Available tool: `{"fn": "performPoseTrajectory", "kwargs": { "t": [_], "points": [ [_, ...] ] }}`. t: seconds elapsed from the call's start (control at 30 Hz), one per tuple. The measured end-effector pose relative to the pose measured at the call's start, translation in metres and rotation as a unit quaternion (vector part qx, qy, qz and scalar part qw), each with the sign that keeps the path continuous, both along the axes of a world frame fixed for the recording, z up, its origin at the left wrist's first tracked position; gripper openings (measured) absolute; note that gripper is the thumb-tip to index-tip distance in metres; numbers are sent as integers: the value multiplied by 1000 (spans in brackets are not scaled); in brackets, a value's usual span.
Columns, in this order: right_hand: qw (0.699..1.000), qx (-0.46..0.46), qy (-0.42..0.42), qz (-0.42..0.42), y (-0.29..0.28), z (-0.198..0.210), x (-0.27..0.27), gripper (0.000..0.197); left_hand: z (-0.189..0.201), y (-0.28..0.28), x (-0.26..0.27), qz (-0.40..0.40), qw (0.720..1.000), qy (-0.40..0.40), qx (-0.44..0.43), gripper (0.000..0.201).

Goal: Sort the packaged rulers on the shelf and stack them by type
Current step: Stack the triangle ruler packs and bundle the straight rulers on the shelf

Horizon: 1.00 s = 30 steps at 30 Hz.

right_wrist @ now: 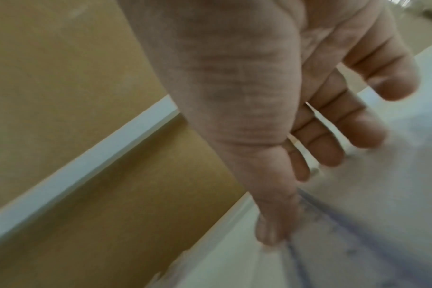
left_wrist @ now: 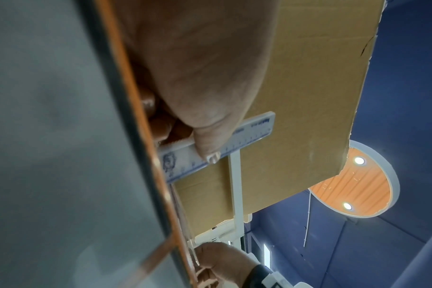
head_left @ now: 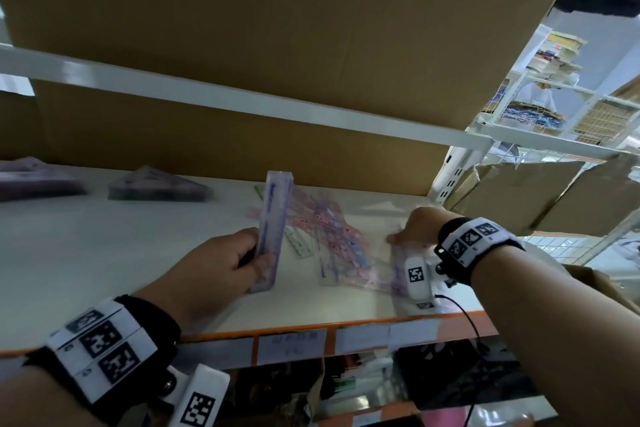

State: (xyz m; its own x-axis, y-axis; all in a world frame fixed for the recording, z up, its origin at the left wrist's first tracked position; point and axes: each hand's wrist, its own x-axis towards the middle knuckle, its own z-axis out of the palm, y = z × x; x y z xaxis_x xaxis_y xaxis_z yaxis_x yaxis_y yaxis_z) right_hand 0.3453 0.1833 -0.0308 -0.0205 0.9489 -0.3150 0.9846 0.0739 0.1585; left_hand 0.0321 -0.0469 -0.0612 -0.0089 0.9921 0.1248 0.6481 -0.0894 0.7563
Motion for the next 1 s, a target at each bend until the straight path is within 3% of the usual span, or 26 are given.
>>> {"fn": "performPoseTrajectory", "kwargs": {
  "t": [0.1,0.23,0.5,0.63,0.77,0.83,1.0],
  "points": [
    [993,7,71,-91,-2,4,44,60,-1,2,-1,-5,1000,5,-1,20],
    [949,-20,202,-243,-5,5,97,54,-2,3,-1,-7,1000,14,3,19],
    [910,33,241,-336,-22,1,142,48,-5,6,0,2,1000,6,8,13],
    [906,95,247,-330,-25,6,139,56,-7,6,0,-2,1000,1,10,11],
    [849,177,373,-329,-22,13,141,33,-8,6,-1,-6,1000,3,13,12],
    [837,250,402,-274,-18,16,140,19,-9,7,-2,-7,1000,2,15,11],
    [757,389,516,-102,-26,41,103,21,-10,8,-2,-11,1000,-3,14,10]
  ]
}}
